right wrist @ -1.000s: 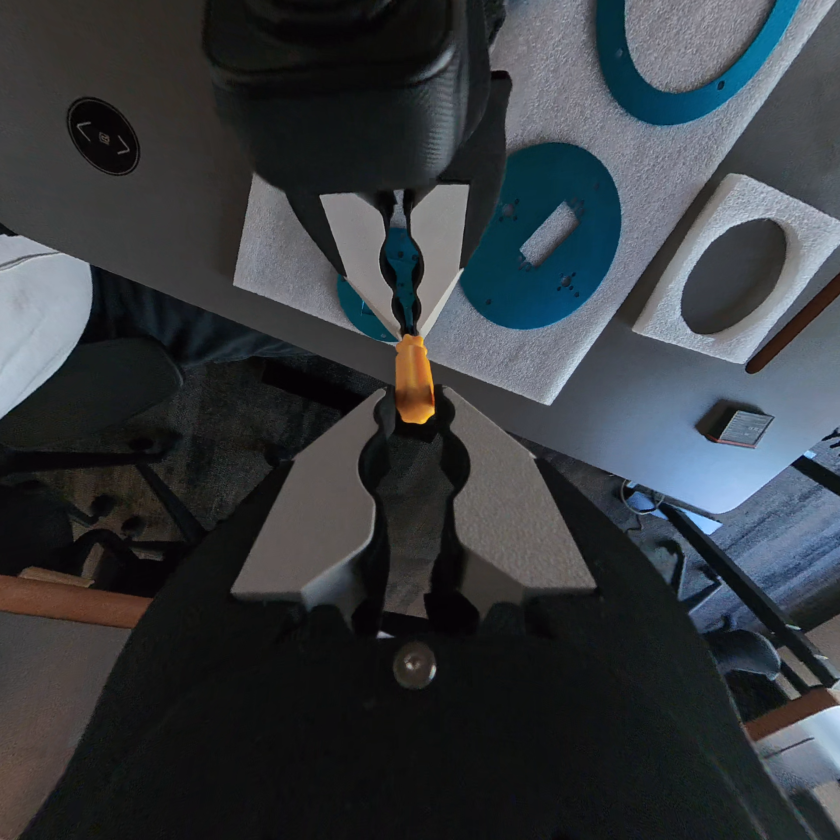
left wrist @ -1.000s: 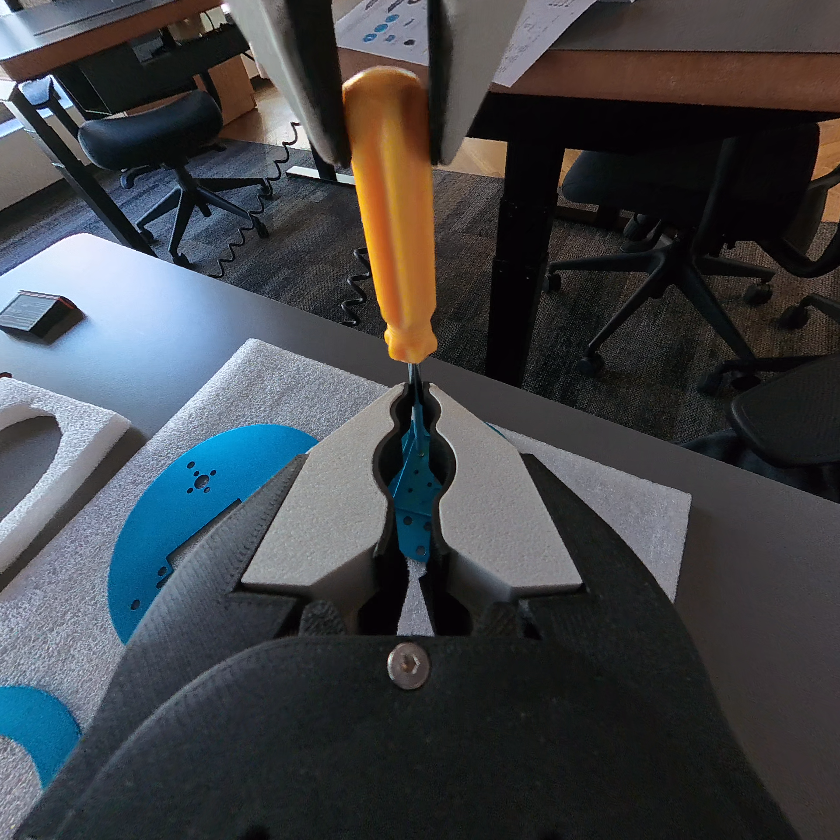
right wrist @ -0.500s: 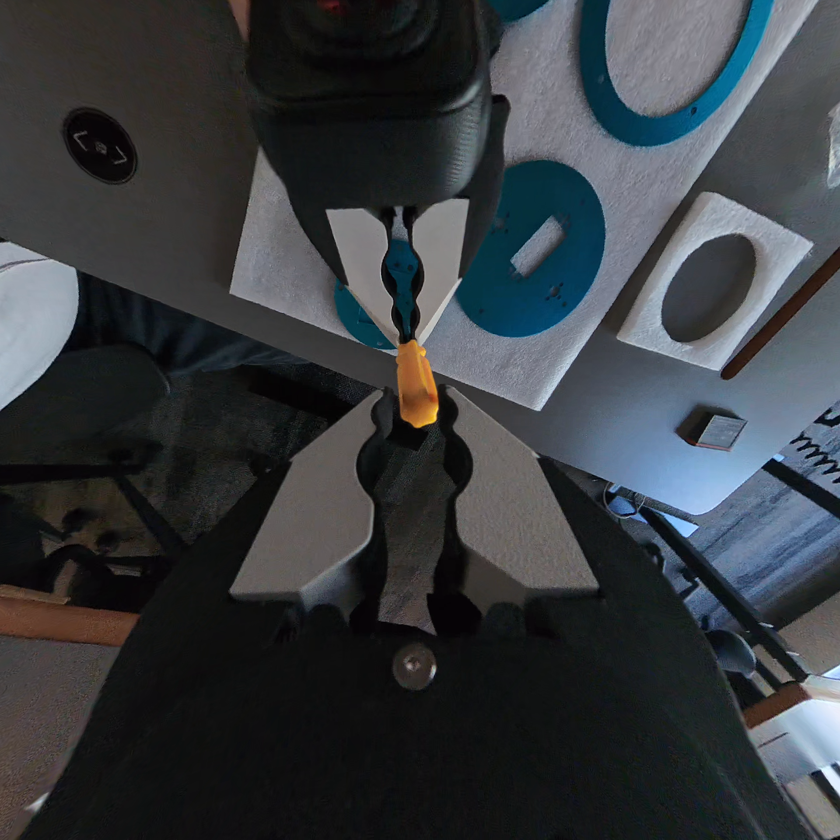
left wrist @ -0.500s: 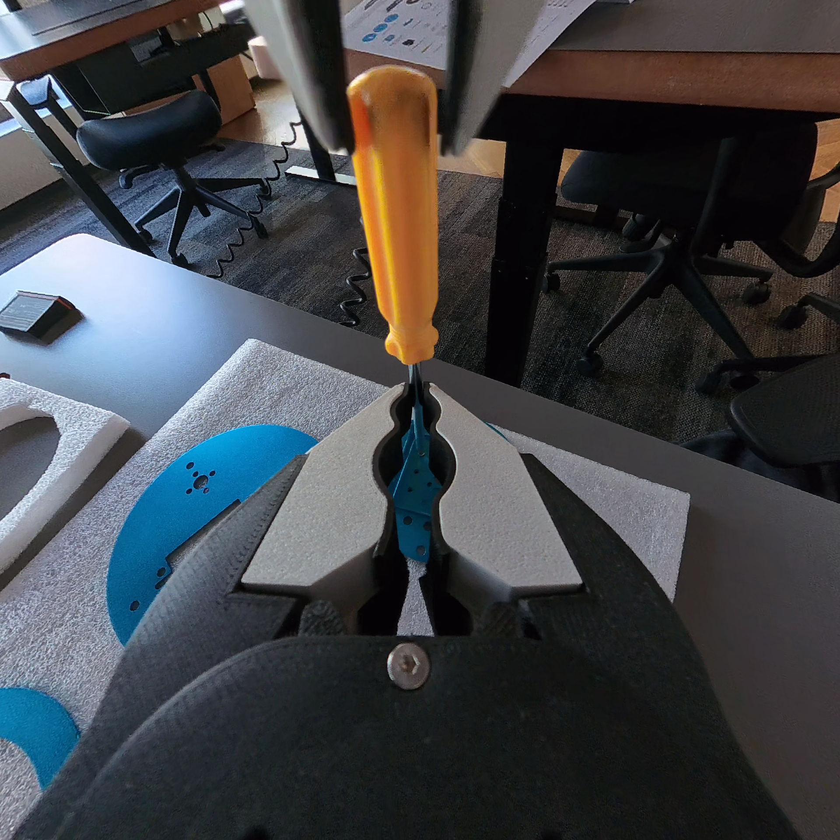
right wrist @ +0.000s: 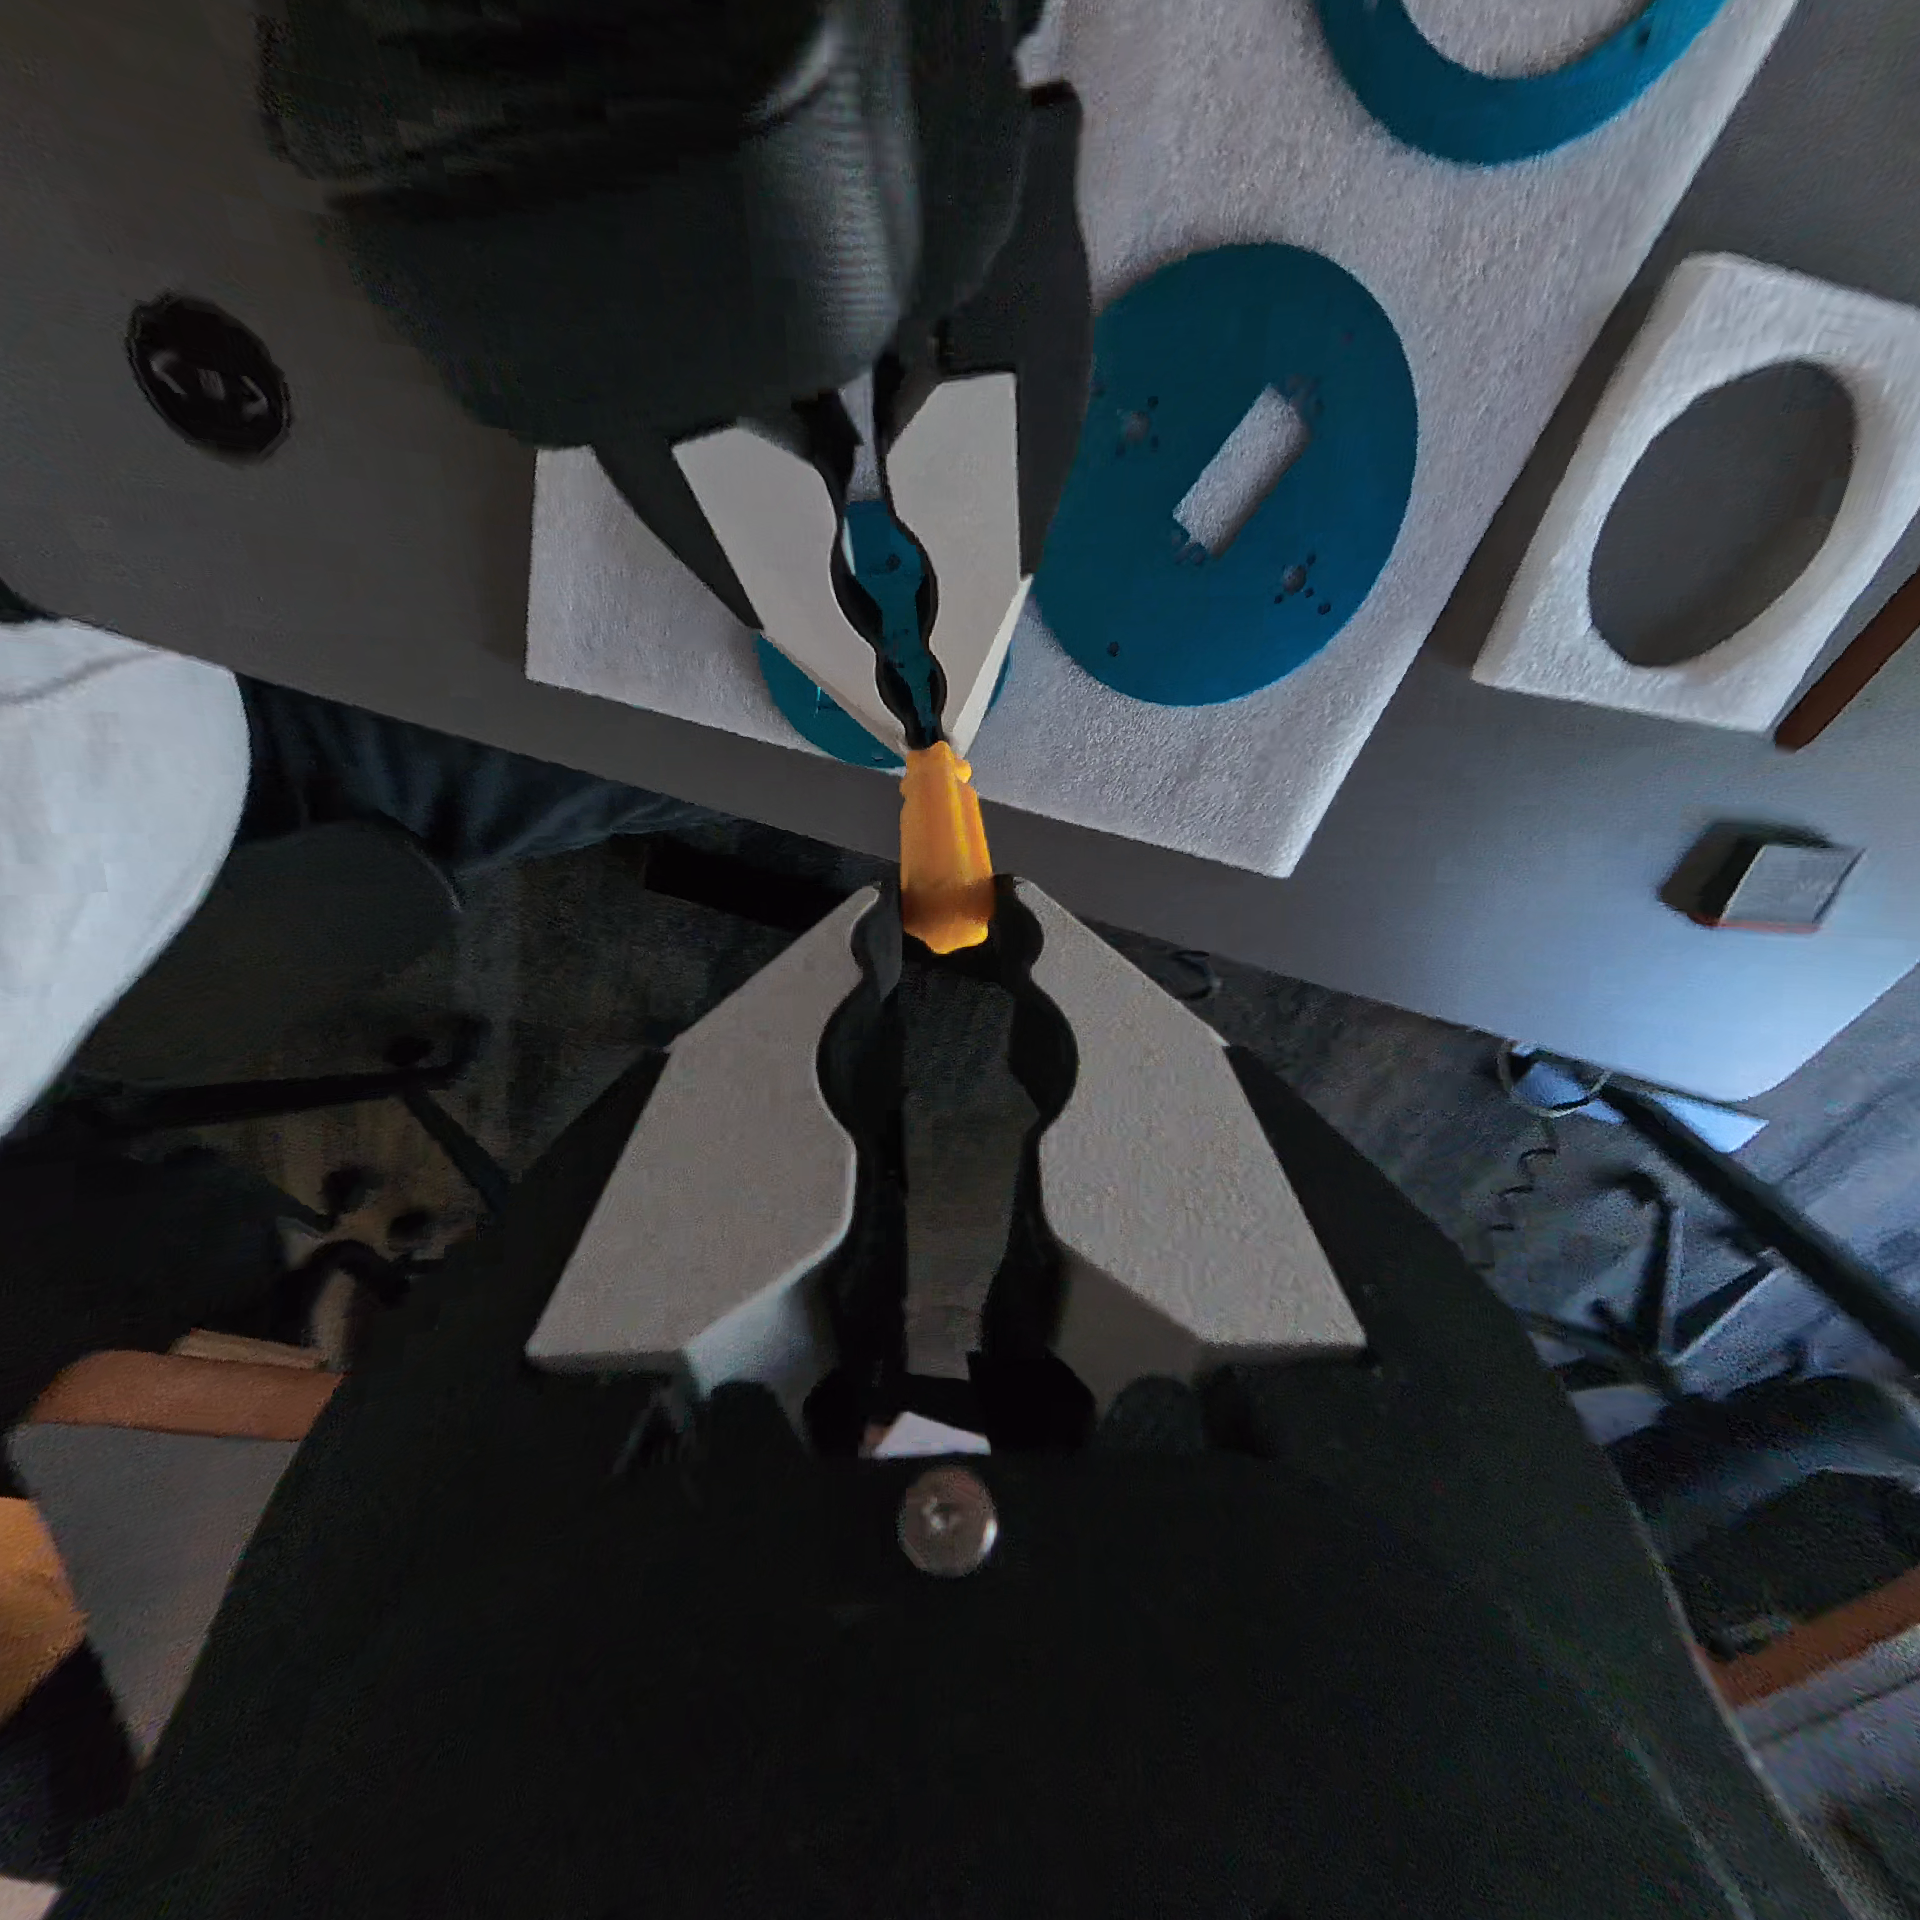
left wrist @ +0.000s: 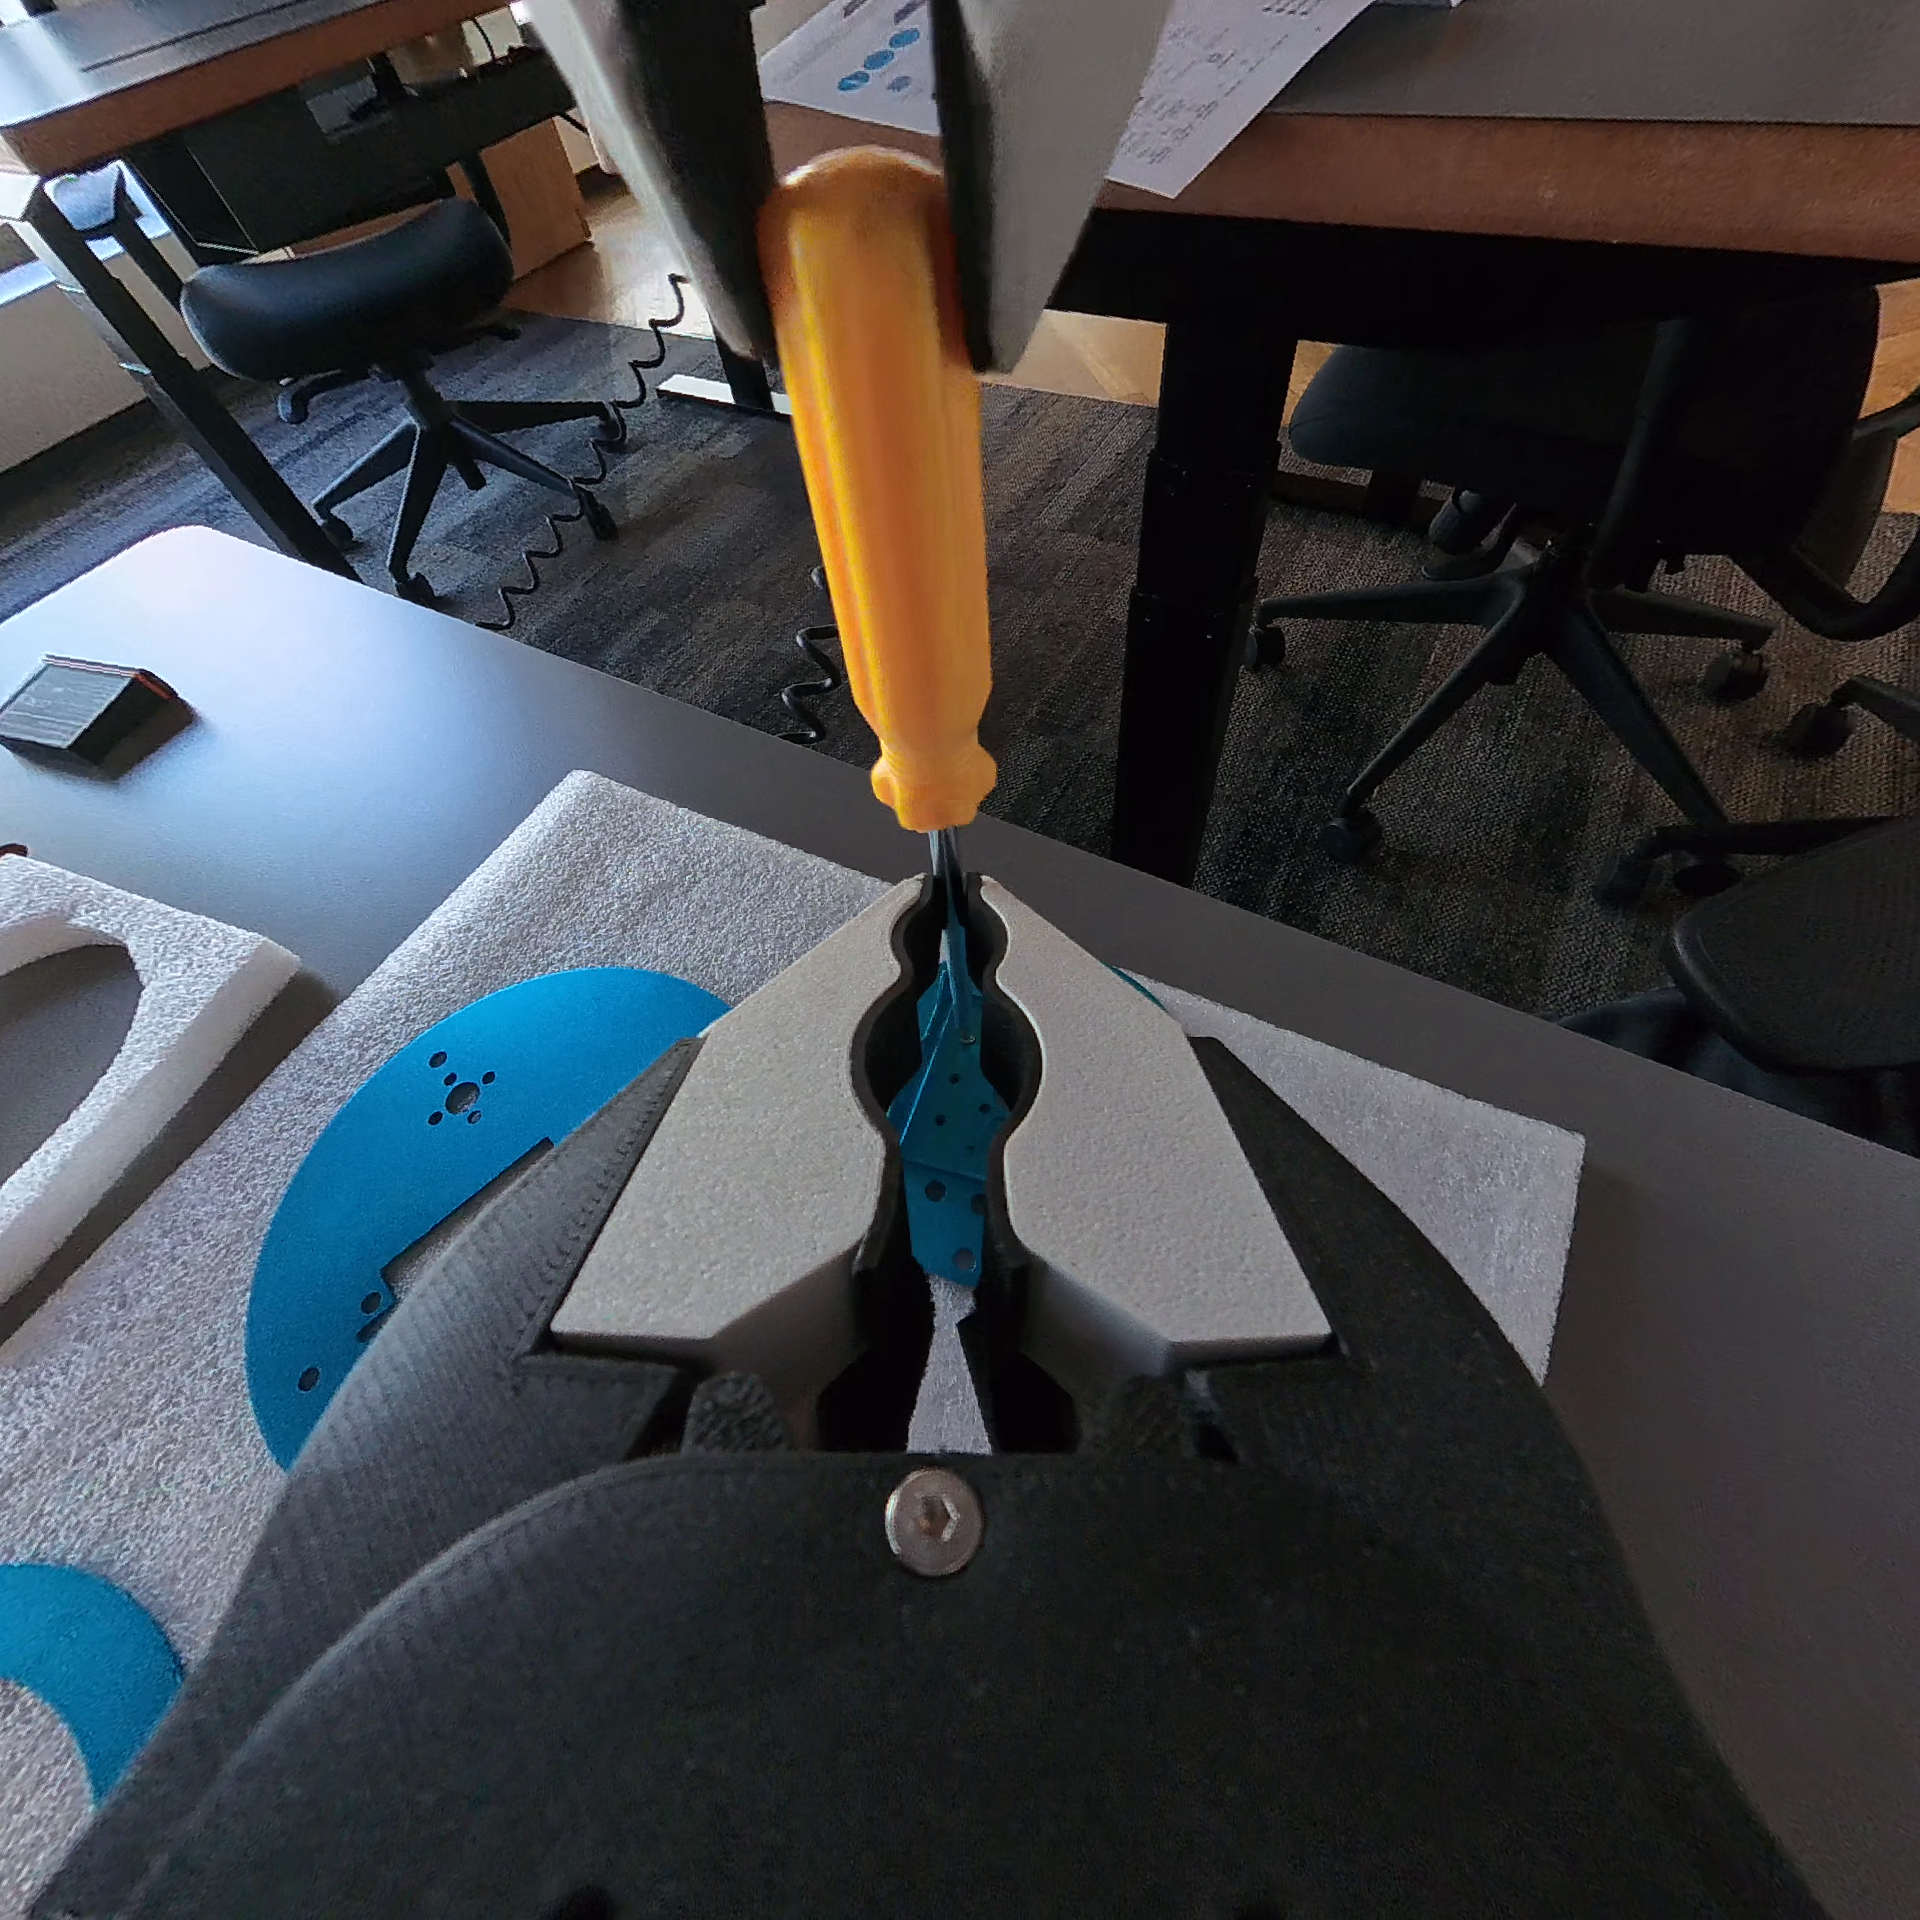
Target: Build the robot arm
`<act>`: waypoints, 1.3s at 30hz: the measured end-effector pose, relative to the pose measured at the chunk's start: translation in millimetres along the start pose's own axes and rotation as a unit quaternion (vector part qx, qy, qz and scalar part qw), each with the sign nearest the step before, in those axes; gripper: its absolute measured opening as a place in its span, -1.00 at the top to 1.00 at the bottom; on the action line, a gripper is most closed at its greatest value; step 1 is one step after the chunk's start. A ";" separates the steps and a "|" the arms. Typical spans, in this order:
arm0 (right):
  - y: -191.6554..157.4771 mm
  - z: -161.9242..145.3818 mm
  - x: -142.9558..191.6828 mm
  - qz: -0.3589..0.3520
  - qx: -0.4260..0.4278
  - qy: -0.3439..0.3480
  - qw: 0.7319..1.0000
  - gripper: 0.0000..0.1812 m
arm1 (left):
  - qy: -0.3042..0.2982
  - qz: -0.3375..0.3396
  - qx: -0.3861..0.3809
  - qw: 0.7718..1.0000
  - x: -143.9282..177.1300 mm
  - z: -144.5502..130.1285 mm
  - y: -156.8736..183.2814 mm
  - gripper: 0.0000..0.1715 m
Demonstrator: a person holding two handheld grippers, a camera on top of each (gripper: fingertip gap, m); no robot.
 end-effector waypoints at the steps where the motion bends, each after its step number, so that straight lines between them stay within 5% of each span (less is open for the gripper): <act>1: 1.9 -0.5 0.0 -0.004 -0.044 -0.002 0.999 0.81 | 0.000 0.001 0.001 1.000 -0.2 0.0 -0.3 0.97; 5: 3.1 -3.0 0.0 -0.001 -0.151 -0.007 0.989 0.80 | 0.000 -0.002 0.000 1.000 -0.3 0.0 0.4 0.97; 9: -1.5 1.2 2.6 -0.013 0.006 0.002 1.000 0.67 | 0.000 -0.003 -0.002 1.000 -0.2 0.0 0.7 0.98; 11: -6.7 1.6 5.2 -0.018 0.079 0.003 0.997 0.81 | 0.001 -0.001 0.000 1.000 -0.1 0.1 0.3 0.98; 20: -6.9 -1.0 0.6 0.000 0.095 -0.014 0.995 0.82 | 0.000 -0.001 -0.003 1.000 -0.4 -0.1 0.7 0.97; 31: 1.4 2.9 -0.2 -0.002 -0.083 -0.001 0.997 0.82 | 0.000 0.000 0.002 1.000 -0.1 -0.1 -0.2 0.97; 34: -3.3 2.3 0.5 0.008 -0.006 0.003 1.000 0.69 | -0.001 -0.003 -0.003 1.000 -0.8 -0.1 1.1 0.97; 39: -8.4 0.5 3.1 -0.003 0.059 -0.004 0.998 0.83 | -0.001 -0.004 0.000 1.000 -0.6 -0.2 0.6 0.97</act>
Point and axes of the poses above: each gripper's, where its closed fingertips meet, x back along the fingers, z out of its top, y = z × x across the jaws, the point moved 8 cm from there along x, back along the fingers, and after that the axes turned 13 degrees about y, right-handed, at the moved point
